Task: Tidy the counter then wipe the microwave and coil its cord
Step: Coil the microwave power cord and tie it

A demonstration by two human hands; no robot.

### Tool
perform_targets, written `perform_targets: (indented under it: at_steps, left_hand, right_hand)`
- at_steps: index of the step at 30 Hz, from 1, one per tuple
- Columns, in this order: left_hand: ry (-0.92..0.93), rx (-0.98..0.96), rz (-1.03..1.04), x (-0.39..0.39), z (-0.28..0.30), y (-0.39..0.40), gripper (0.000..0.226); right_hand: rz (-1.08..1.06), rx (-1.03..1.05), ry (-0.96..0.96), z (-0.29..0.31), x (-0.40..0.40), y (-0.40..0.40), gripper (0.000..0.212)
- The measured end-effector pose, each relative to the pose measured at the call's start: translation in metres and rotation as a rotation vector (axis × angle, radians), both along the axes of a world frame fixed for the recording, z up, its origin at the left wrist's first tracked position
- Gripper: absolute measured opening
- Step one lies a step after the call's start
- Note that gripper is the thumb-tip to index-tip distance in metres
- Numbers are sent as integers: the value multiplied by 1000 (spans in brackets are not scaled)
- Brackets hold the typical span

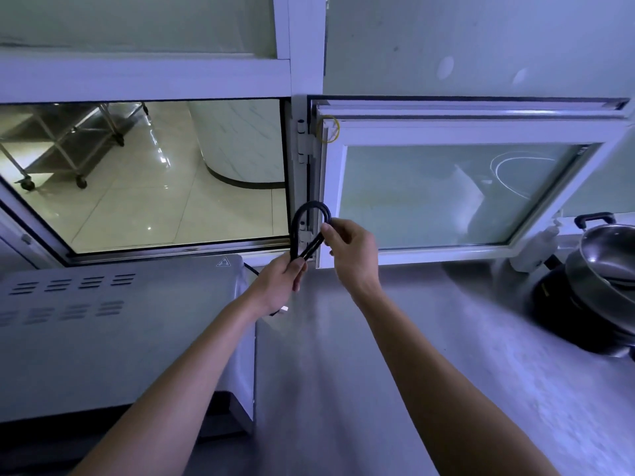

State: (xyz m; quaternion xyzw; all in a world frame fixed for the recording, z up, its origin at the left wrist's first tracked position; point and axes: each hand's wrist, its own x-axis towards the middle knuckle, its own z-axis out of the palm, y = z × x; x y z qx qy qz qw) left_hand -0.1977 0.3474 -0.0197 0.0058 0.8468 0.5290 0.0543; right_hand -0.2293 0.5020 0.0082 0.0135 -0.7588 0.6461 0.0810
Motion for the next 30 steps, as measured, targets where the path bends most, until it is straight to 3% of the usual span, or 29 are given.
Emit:
perform_targets:
  at_steps: [9,17,24,30]
  left_hand:
    - [103,158,54,-41,54,-13,30]
    - [58,261,63,-76,63,-16,28]
    - [63,267,35,-87,65,-23,28]
    - [81,219,47,-95,67,-23,28]
  right_hand:
    - [-78,126,222,56,-58,-4,15]
    - [-164,290,385,93,-108,-5,23]
    - [-161,372,360,108,-140,-8,27]
    - [-189,380,351,111,-151,-17,15]
